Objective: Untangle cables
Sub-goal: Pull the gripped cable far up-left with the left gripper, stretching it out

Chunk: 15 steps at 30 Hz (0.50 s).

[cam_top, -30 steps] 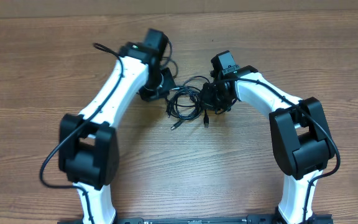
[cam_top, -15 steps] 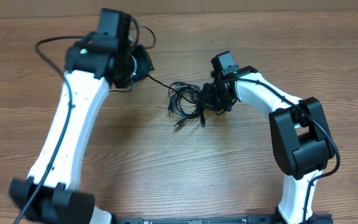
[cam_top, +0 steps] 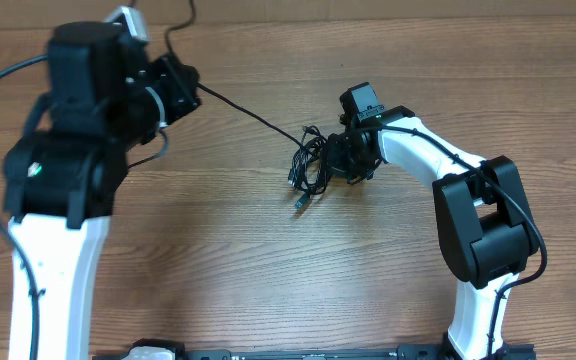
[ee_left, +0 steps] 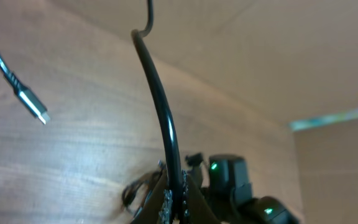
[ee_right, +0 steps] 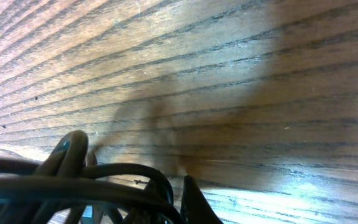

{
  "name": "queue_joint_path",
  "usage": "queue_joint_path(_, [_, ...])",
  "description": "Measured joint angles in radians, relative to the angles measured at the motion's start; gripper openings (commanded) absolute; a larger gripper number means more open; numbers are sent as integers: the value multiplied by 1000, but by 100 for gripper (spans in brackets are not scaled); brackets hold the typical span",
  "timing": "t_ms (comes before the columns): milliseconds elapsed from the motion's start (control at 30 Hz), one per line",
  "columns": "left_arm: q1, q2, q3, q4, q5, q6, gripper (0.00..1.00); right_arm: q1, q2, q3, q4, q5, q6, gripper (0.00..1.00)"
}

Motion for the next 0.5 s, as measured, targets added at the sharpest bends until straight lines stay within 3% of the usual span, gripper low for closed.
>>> queue_joint_path(500, [184,-69,112,0,90,0,4,0,0,0,-1,-1,0,8])
